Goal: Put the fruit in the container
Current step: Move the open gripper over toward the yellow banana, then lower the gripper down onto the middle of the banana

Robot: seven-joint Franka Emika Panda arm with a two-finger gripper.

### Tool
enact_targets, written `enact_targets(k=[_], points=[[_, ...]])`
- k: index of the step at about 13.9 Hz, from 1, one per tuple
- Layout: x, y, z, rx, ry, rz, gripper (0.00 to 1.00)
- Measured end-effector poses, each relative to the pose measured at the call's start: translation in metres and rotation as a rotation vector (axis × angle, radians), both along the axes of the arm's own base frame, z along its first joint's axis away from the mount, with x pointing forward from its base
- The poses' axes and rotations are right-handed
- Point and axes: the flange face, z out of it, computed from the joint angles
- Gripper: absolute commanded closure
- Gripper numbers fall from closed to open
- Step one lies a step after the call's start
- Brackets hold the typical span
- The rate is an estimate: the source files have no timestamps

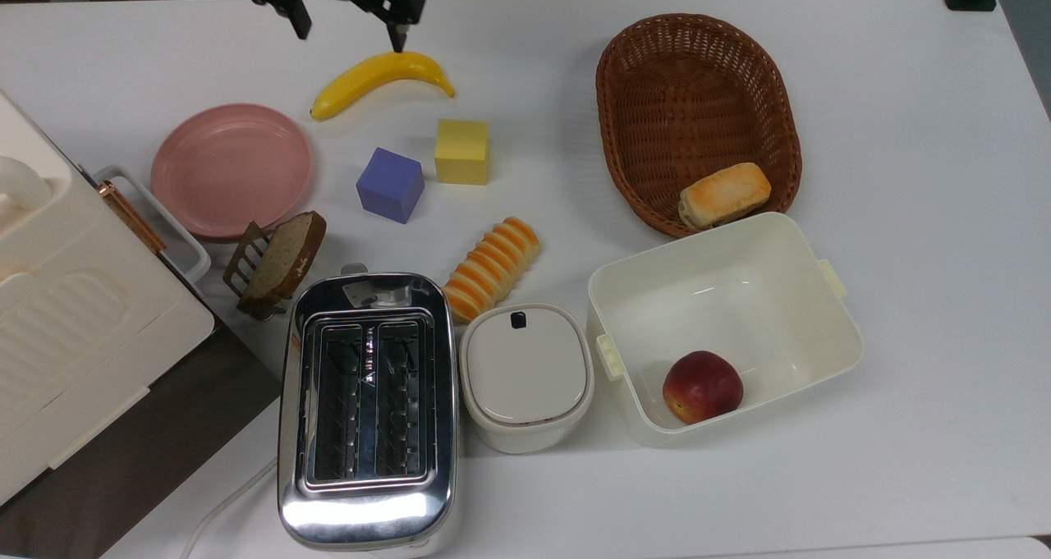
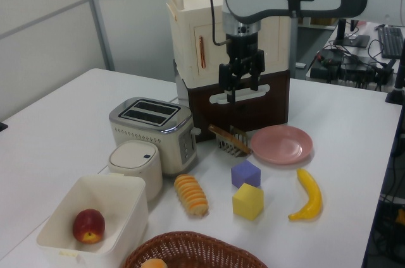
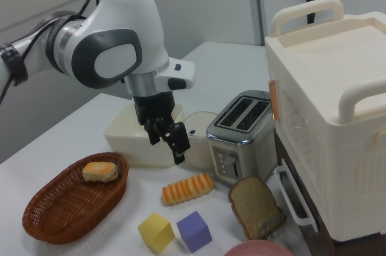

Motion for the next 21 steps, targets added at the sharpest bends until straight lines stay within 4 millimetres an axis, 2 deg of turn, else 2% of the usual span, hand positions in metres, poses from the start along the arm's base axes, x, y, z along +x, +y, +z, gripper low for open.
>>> enact_targets(k=[2,4,6,9,14,19,21], points=[[-0.019,-0.017,0.003,0.014,0.008,-0.032,0.00],[-0.044,-0.016,0.001,0.022,0.015,-0.038,0.00],[-0.069,-0.003,-0.020,0.020,0.019,-0.060,0.00],[-0.099,-0.002,-0.058,0.013,0.017,-0.082,0.00],[-0.126,-0.010,-0.105,0.000,-0.029,-0.177,0.00],[-0.136,-0.018,-0.112,0.000,-0.014,-0.396,0.00],[-0.143,-0.042,-0.114,0.000,-0.008,-0.474,0.00]])
